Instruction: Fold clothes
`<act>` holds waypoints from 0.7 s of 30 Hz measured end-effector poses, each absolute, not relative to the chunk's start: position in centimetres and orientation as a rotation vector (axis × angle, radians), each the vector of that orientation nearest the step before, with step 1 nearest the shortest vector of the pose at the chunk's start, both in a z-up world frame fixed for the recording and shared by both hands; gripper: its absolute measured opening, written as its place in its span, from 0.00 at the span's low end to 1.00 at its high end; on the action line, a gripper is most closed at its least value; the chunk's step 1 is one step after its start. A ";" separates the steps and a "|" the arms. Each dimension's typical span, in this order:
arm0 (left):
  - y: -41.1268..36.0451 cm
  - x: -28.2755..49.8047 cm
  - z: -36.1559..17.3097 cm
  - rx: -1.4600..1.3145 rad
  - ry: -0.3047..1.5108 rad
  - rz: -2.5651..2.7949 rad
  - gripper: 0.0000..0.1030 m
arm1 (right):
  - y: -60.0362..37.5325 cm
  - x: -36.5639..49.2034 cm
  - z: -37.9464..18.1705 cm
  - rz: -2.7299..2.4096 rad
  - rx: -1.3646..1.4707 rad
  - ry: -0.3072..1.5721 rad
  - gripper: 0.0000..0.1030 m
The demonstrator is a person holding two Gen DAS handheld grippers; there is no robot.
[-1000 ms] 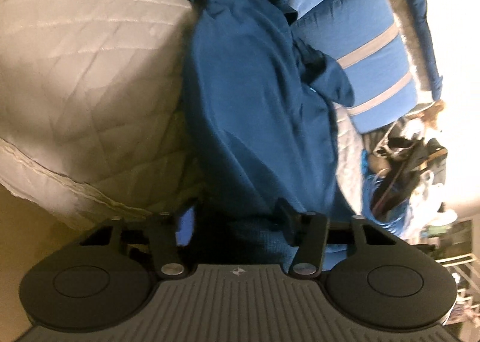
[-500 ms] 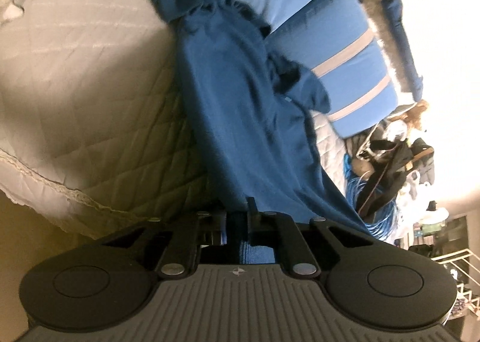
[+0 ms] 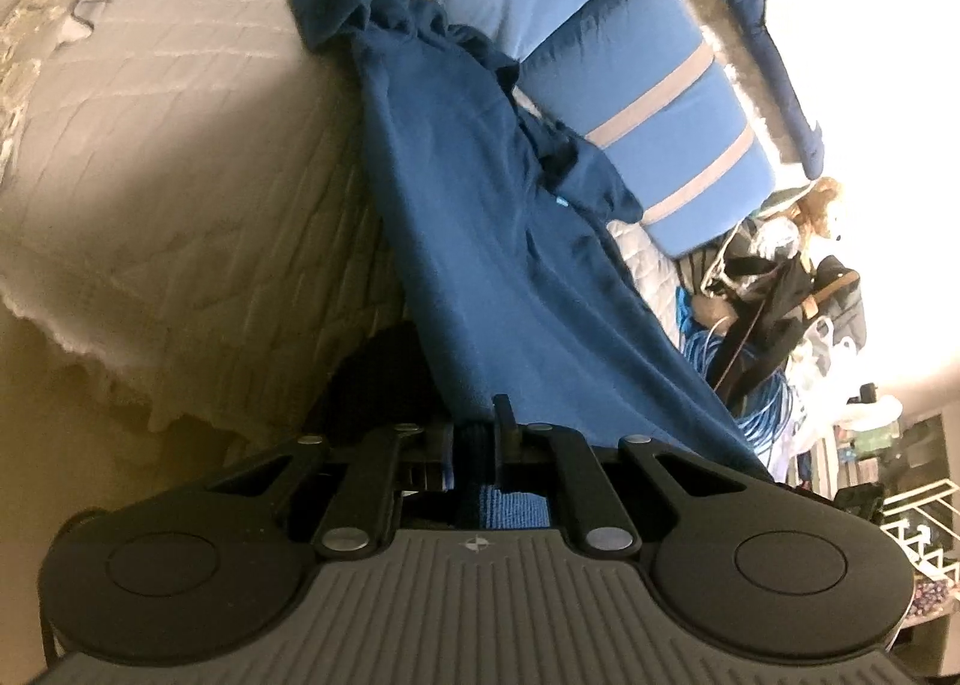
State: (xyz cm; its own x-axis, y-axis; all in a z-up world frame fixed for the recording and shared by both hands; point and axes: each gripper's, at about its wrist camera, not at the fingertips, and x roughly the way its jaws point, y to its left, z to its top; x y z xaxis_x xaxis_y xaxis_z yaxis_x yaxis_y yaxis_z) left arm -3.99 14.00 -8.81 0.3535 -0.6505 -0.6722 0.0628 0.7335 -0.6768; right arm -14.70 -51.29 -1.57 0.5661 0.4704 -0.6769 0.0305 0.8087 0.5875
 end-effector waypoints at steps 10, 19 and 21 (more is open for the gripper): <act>11.4 -4.1 -9.1 -0.225 1.104 -0.286 0.31 | -49.4 -15.8 -4.2 0.154 0.416 1.012 0.61; 7.6 -2.6 -5.5 0.189 0.930 0.013 0.38 | -47.7 -13.8 -0.7 0.036 0.171 0.844 1.00; 6.6 -2.3 -4.7 0.229 0.890 0.029 0.38 | -47.3 -13.2 -0.3 0.035 0.153 0.836 1.00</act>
State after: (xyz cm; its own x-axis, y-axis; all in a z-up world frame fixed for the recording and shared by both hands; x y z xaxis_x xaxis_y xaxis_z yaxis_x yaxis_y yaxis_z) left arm -2.28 6.62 -4.71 0.6306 0.1203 -0.7667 0.0699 0.9751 0.2105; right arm -13.18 -47.34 -0.31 0.6708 0.0909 -0.7360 0.0294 0.9884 0.1489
